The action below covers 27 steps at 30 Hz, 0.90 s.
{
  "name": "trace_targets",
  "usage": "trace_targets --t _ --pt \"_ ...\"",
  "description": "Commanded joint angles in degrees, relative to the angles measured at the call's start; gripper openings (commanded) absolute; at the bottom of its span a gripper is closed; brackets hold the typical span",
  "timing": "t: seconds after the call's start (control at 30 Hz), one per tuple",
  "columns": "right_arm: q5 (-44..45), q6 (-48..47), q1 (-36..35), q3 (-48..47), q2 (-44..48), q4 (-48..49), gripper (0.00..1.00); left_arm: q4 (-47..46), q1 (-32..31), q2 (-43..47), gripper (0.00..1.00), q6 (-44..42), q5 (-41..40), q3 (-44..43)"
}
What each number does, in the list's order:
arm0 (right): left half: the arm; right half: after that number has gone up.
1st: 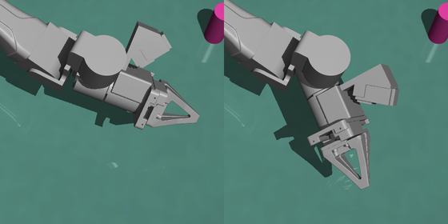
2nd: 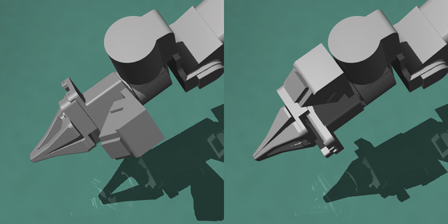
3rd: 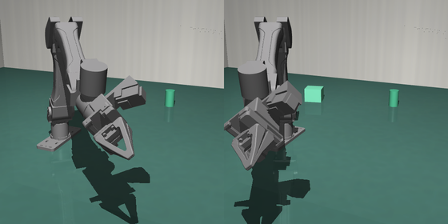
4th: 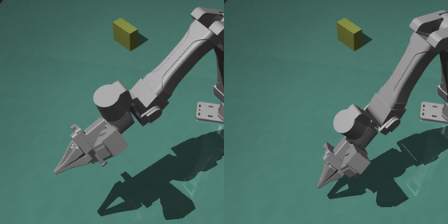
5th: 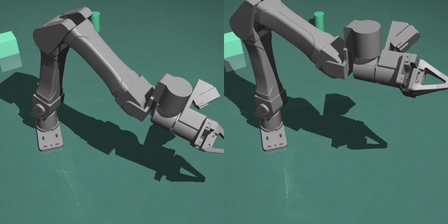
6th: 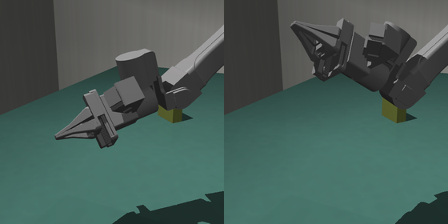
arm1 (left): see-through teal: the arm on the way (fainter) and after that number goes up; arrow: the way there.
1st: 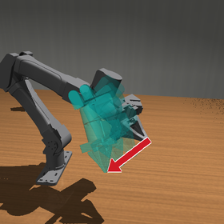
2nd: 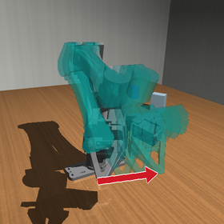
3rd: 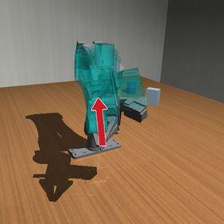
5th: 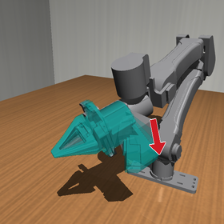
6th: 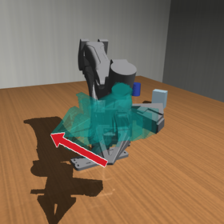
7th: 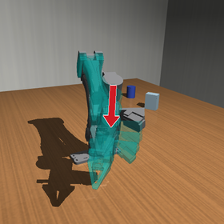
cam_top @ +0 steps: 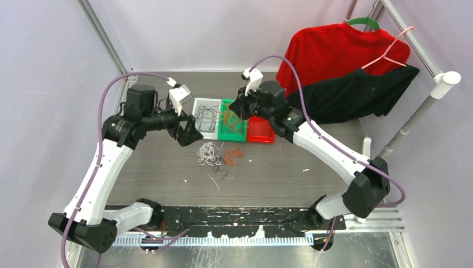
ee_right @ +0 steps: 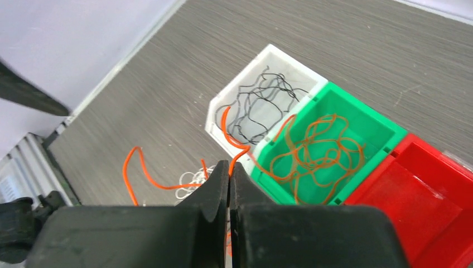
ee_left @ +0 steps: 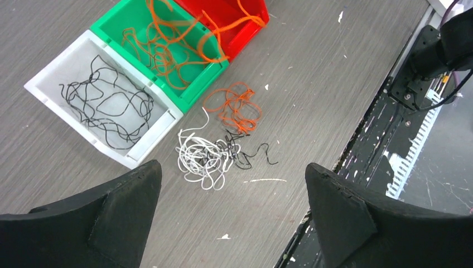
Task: Untangle the cables
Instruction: Place the cable in the bin.
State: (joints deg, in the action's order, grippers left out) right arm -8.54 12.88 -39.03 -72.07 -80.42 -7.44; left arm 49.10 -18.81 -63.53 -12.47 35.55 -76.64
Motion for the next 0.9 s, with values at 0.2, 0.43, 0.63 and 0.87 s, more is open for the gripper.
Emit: trace_targets --t 0.2,0.43,0.63,0.87 --pt "1.23 -2.41 5.06 -3.72 -11.36 0.48 0.01 5.04 -0.34 1.37 1.00 -3.29 -3.81 -3.88" --pt "11.15 -8.10 4.98 -9.72 -20.69 -5.93 0.01 5.31 -0.28 2.56 1.00 -3.57 -3.08 -4.01" --pt "17.90 -11.23 3.95 -17.23 -29.27 -9.45 0.02 5.13 -0.18 2.93 1.00 -2.61 -3.46 -3.76" --pt "23.18 -15.24 2.25 -23.56 -37.86 -12.38 0.02 5.64 0.08 2.97 1.00 -2.98 -3.97 -5.37"
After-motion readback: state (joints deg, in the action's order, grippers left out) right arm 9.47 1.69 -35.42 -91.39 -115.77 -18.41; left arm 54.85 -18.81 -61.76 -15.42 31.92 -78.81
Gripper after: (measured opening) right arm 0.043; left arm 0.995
